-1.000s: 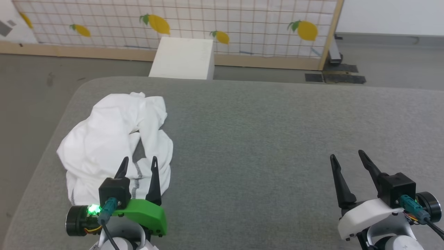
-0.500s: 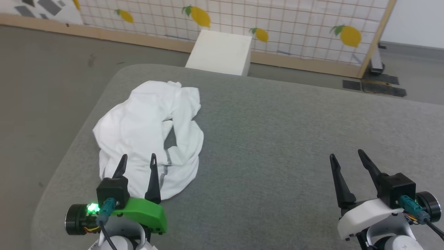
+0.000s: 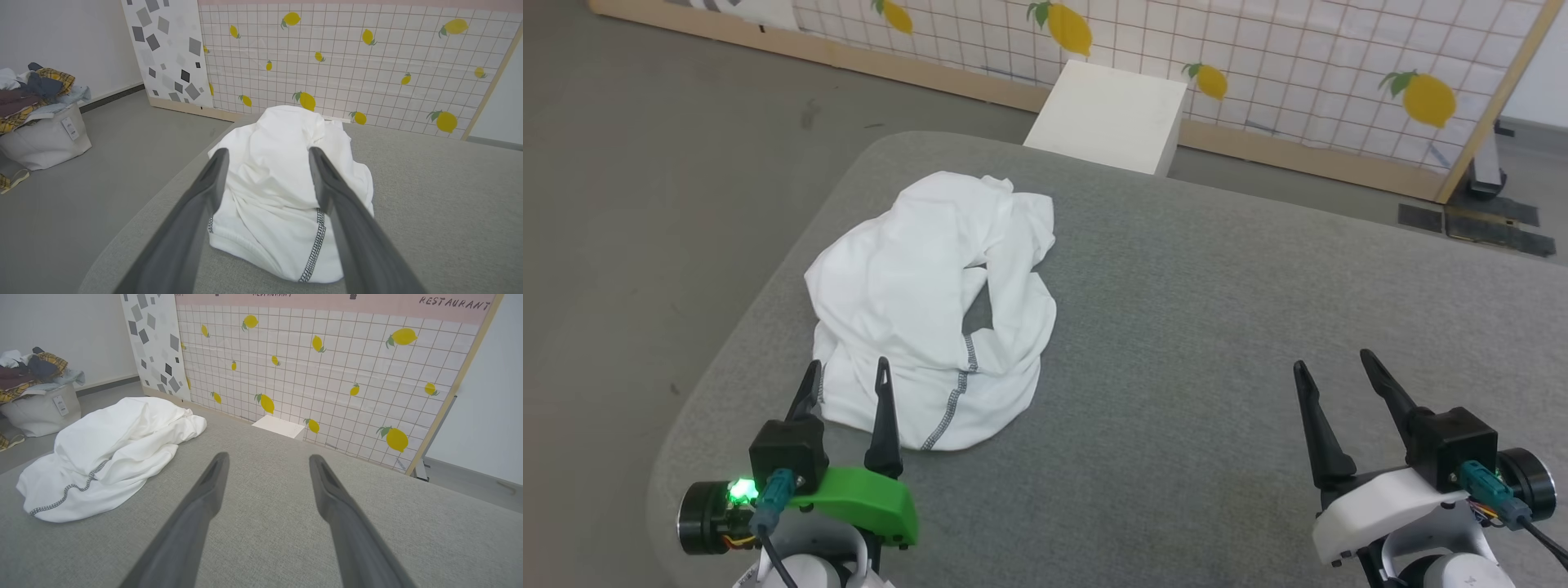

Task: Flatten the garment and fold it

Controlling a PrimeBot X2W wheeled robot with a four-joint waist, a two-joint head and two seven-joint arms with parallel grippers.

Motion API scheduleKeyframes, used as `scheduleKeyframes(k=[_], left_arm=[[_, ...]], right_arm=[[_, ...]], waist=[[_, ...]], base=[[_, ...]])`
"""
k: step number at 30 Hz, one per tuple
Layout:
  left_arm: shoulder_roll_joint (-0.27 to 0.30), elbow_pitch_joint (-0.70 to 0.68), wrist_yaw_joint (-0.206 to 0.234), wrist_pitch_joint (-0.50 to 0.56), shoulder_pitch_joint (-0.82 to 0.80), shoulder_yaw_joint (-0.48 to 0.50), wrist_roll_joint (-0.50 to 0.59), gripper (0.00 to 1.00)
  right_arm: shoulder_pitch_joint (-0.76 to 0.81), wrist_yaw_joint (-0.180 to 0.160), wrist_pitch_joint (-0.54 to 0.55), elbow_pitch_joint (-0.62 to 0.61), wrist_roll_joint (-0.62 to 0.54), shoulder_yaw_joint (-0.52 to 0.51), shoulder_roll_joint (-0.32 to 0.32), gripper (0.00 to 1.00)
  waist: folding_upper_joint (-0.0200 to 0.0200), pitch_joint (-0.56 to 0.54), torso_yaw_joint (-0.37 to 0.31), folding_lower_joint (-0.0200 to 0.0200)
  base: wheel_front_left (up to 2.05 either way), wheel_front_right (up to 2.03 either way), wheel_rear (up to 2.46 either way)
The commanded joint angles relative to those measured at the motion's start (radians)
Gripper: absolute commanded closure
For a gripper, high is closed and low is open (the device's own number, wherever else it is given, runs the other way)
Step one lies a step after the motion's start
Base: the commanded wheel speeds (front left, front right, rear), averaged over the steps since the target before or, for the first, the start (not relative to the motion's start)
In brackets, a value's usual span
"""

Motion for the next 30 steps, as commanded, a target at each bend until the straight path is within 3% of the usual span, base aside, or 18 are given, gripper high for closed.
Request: scheduleKeyframes(k=[1,30], left_arm=[[0.005,0.004,0.009,-0.012,-0.011,-0.003,-0.01,0.0],[0.027,0.032,0.05,-0.071,-0.005,-0.008,-0.05,0.0]], right_arm=[[-0.007,0.003,-0.01,-0.006,-0.003,0.005,0.0,0.0],[-0.007,0.005,-0.029,-0.011,-0.003,0.02,0.0,0.0]], waist=[[0.0,0.002,0.015,0.0],[0.0,0.015,0.147,0.0]], base=[[0.0,0.0,0.0],[0.0,0.0,0.0]])
